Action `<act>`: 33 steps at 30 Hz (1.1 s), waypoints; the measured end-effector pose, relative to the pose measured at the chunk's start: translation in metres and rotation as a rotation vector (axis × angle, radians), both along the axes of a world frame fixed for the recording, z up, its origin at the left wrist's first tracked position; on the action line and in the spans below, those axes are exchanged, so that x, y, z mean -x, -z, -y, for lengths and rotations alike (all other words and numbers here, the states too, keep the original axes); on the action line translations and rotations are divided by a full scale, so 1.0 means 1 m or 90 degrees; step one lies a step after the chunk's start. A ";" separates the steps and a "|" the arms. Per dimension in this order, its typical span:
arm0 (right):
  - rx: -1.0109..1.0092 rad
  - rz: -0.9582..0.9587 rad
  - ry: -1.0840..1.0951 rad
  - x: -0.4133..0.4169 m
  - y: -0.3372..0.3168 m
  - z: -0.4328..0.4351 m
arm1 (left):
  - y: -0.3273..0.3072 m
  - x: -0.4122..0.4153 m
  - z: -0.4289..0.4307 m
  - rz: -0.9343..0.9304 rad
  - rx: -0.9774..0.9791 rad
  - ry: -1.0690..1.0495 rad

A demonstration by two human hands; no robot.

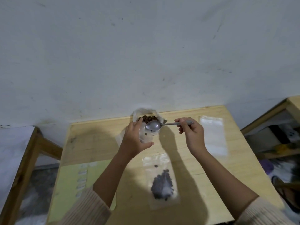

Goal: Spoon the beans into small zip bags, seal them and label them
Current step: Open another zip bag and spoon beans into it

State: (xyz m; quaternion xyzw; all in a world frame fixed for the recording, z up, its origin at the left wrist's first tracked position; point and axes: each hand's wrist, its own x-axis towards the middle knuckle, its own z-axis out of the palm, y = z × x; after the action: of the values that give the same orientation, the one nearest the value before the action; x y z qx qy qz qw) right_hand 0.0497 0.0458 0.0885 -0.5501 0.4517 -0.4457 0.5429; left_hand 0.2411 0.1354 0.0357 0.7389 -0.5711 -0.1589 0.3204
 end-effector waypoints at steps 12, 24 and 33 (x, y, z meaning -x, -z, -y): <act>-0.011 -0.189 0.006 -0.043 0.059 0.005 | 0.000 -0.027 -0.021 -0.022 -0.072 -0.059; -0.348 -0.050 0.085 -0.061 0.075 0.015 | 0.006 -0.027 -0.026 -0.042 -0.089 -0.079; -0.291 0.071 0.031 -0.015 0.030 0.028 | 0.001 -0.012 -0.001 0.052 -0.060 -0.068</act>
State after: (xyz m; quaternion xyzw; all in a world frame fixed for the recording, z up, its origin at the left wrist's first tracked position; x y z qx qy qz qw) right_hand 0.0642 0.0181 0.0584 -0.3766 0.5233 -0.3744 0.6665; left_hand 0.2530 0.1363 0.0342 0.7887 -0.5349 -0.1382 0.2696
